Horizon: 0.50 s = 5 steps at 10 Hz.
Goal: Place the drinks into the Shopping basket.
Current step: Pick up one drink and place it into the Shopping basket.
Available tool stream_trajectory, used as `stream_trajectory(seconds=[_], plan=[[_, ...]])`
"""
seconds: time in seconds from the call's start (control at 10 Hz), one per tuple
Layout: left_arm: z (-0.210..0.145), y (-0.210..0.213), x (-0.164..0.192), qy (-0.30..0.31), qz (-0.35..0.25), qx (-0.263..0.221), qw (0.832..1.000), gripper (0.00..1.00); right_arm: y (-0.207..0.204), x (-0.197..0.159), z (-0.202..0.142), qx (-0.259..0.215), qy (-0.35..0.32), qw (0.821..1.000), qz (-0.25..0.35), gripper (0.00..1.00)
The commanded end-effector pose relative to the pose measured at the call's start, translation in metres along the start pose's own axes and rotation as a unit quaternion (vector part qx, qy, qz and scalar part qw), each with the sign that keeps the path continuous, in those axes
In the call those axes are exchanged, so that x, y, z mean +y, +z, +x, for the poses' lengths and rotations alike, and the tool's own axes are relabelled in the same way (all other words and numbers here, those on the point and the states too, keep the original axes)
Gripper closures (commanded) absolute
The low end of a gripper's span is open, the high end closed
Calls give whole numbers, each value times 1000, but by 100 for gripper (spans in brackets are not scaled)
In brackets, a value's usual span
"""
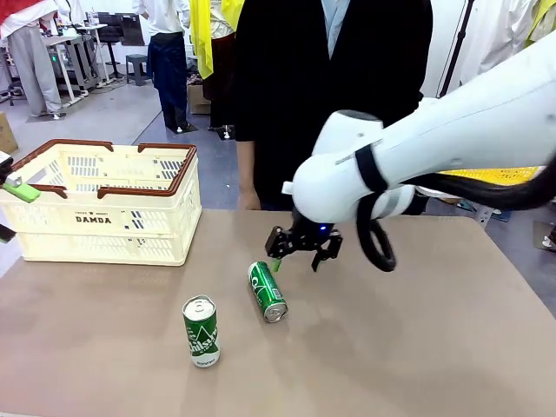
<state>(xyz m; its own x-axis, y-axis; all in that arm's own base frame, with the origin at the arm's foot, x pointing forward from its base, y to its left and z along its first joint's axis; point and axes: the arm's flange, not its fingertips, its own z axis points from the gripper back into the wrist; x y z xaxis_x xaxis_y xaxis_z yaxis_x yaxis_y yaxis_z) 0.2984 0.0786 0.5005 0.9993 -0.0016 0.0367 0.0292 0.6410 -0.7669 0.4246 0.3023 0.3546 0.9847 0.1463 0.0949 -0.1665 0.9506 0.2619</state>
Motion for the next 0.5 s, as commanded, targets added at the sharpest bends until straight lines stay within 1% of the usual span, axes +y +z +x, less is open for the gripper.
stream_trajectory(seconds=[0.0,0.1,0.2,0.3,0.4], plan=[[-2,0,-1,0,-6,-1,1000,0,60,-75,-55,-14,-67,993,98,0],[-2,0,-1,0,-6,-1,1000,0,79,-121,-79,-18,-117,979,165,0],[-2,0,-1,0,-6,-1,1000,0,93,-169,-105,-17,-141,958,250,0],[-2,0,-1,0,-6,-1,1000,0,99,-212,-128,-46,-155,935,316,0],[-2,0,-1,0,-6,-1,1000,0,97,-238,-143,-68,-171,918,351,0]])
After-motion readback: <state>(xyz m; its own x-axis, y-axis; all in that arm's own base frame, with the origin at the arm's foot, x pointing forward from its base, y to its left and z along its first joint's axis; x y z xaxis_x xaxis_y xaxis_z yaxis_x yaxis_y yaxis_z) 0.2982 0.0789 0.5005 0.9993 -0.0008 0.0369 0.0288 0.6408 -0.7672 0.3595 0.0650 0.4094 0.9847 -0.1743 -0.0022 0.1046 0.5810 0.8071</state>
